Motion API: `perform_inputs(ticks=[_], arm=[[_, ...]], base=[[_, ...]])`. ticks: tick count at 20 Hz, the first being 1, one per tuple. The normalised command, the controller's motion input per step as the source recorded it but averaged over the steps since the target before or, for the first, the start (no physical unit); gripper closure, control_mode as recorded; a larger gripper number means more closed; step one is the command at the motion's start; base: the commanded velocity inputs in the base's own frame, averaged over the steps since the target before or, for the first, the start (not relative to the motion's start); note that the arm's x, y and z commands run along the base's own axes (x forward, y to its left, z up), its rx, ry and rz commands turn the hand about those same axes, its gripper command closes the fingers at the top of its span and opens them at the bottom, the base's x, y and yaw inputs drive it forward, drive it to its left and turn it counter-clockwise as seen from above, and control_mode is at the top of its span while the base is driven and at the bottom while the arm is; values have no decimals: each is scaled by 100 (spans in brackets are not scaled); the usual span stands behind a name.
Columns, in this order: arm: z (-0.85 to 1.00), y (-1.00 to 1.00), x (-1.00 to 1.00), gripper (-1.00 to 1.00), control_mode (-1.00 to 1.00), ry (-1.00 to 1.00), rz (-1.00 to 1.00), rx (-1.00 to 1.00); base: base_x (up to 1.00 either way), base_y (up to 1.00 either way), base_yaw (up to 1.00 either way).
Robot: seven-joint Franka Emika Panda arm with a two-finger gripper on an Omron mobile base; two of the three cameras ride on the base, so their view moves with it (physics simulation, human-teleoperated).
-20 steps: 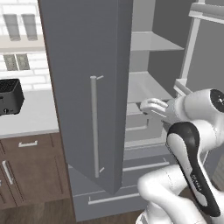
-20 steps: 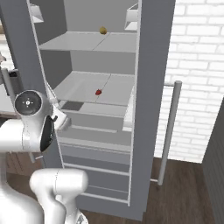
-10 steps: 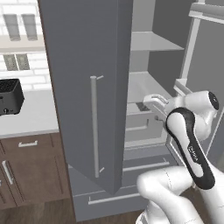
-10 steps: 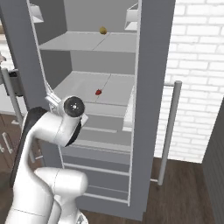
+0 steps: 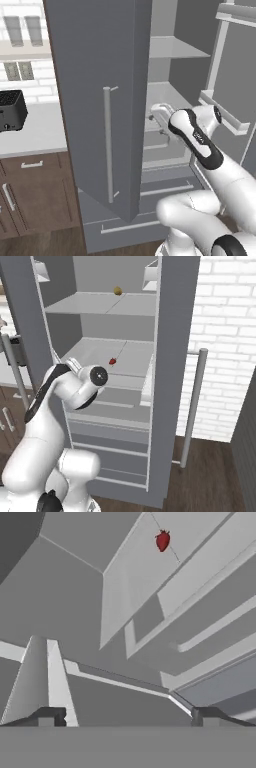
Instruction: Take the strawberry from the fridge and place it on top of the pancake, located on the dining counter.
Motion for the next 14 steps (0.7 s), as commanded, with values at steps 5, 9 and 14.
perform_inputs(ticks=[5, 9, 14], arm=[[-28, 29, 70, -100, -100, 3, 7, 12], [-14, 46, 7, -100, -100, 0, 19, 4], [-1, 67, -8, -100, -100, 0, 25, 0]], base=[[0, 0, 0], [0, 0, 0], [0, 0, 0]])
